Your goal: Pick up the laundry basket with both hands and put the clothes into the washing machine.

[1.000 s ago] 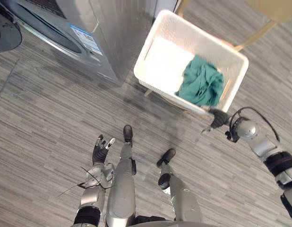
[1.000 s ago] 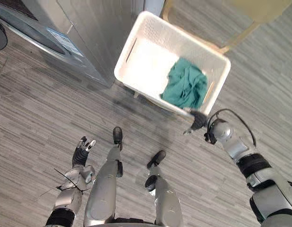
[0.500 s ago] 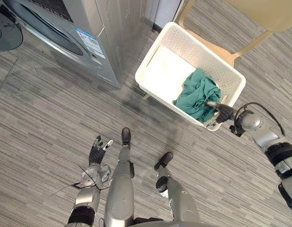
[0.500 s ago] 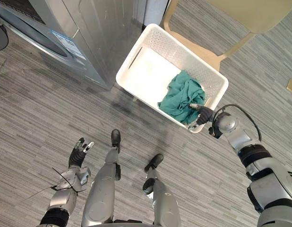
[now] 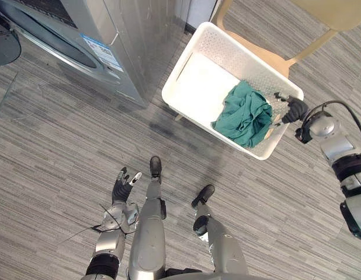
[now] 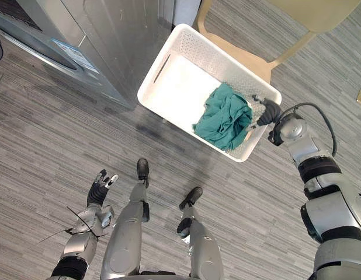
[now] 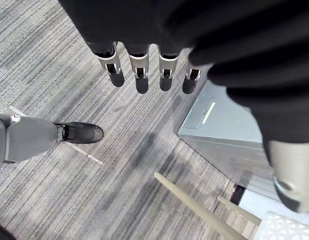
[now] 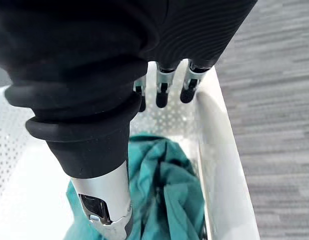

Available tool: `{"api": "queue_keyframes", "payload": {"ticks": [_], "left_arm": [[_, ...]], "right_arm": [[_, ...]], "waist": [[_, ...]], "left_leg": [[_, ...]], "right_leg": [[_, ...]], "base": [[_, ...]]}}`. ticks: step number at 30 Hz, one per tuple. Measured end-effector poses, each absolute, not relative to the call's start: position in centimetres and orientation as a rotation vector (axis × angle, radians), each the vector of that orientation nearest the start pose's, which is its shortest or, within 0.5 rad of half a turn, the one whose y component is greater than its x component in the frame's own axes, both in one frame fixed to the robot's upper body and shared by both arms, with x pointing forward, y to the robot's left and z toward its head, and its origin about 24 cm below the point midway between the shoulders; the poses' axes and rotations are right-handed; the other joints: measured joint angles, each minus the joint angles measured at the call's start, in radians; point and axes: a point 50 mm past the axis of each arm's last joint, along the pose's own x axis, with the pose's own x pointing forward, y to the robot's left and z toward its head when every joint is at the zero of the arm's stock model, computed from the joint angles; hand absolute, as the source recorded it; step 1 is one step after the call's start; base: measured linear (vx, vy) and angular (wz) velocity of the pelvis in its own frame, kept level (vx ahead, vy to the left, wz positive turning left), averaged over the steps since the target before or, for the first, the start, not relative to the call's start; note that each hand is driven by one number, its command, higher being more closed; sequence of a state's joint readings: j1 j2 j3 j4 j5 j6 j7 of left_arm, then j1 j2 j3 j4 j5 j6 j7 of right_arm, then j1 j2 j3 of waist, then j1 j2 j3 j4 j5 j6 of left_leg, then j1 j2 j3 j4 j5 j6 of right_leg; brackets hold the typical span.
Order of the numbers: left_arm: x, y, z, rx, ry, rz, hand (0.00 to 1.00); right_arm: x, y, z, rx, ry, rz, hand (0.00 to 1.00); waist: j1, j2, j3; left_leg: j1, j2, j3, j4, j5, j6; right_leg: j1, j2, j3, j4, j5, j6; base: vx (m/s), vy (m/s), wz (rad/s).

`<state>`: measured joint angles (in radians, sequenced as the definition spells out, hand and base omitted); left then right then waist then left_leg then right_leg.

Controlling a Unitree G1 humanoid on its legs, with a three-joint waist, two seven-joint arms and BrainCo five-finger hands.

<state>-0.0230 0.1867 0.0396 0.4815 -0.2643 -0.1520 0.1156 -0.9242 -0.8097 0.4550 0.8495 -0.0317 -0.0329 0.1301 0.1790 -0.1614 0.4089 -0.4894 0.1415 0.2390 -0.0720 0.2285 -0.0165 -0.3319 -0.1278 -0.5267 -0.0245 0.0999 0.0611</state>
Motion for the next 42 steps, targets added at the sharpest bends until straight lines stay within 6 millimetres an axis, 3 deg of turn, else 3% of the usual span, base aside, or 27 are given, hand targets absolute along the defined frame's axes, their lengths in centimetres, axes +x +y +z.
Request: {"api": "queue_keyframes", "payload": {"ticks": [5,13,17,23,31,32,36,42], "left_arm": [[23.4,21.4,-3.9,-0.072,0.284,0.251,0.0],[24.2,20.6,-3.4,-0.139,0.249,0.272,0.0],[24.5,19.8,-3.3,-0.175,0.236,0.271,0.0],[24.9,18.7,-2.5,-0.217,0.202,0.253,0.0],[25.7,16.7,-0.4,-0.281,0.105,0.209,0.0],[25.8,16.4,0.0,-0.295,0.087,0.205,0.0],[25.9,15.9,0.7,-0.341,0.058,0.202,0.0],[25.4,15.2,1.3,-0.382,0.031,0.201,0.0]], "right_arm": [[38.7,-28.7,20.1,-1.014,0.041,-0.065,0.0],[38.9,-30.0,19.8,-1.111,0.115,-0.143,0.0],[39.3,-29.9,21.0,-1.162,0.099,-0.174,0.0],[40.0,-28.2,20.9,-1.265,0.088,-0.147,0.0],[40.3,-28.3,22.8,-1.443,0.055,-0.244,0.0],[40.3,-28.3,23.3,-1.468,0.044,-0.26,1.0],[40.3,-28.2,24.0,-1.522,0.031,-0.297,1.0],[40.0,-29.1,24.6,-1.63,0.046,-0.347,1.0]], "waist": [[0.002,0.031,0.021],[0.025,0.072,0.048],[0.026,0.089,0.061],[0.025,0.091,0.063],[0.024,0.106,0.067],[0.024,0.11,0.067],[0.024,0.12,0.065],[0.029,0.16,0.043]], "left_leg": [[-0.006,-0.003,-0.016,-0.017,0.01,-0.001],[-0.051,-0.008,-0.04,-0.02,0.018,0.001],[-0.087,-0.008,-0.042,-0.02,0.021,0.001],[-0.107,-0.007,-0.041,-0.02,0.022,0.001],[-0.155,-0.006,-0.043,-0.02,0.019,-0.005],[-0.164,-0.006,-0.045,-0.02,0.018,-0.006],[-0.18,-0.004,-0.04,-0.02,0.018,-0.006],[-0.187,-0.008,-0.033,-0.019,0.023,-0.001]], "right_leg": [[-0.003,0.001,-0.014,0.0,0.0,0.0],[-0.032,0.003,-0.041,-0.007,0.0,0.0],[-0.061,0.004,-0.048,-0.01,0.0,0.001],[-0.08,0.005,-0.05,-0.012,0.001,0.001],[-0.131,0.002,-0.055,0.003,0.0,0.001],[-0.14,0.001,-0.058,0.006,0.0,0.001],[-0.163,-0.004,-0.061,0.024,0.0,0.001],[-0.176,-0.018,-0.074,0.055,-0.018,0.007]], "base": [[0.01,0.025,0.06],[0.04,0.035,0.08],[0.06,0.041,0.01],[0.07,0.037,-0.01],[0.04,0.082,-0.01],[0.02,0.101,-0.03],[0.03,0.089,-0.01],[0.08,0.066,0.04]]}}
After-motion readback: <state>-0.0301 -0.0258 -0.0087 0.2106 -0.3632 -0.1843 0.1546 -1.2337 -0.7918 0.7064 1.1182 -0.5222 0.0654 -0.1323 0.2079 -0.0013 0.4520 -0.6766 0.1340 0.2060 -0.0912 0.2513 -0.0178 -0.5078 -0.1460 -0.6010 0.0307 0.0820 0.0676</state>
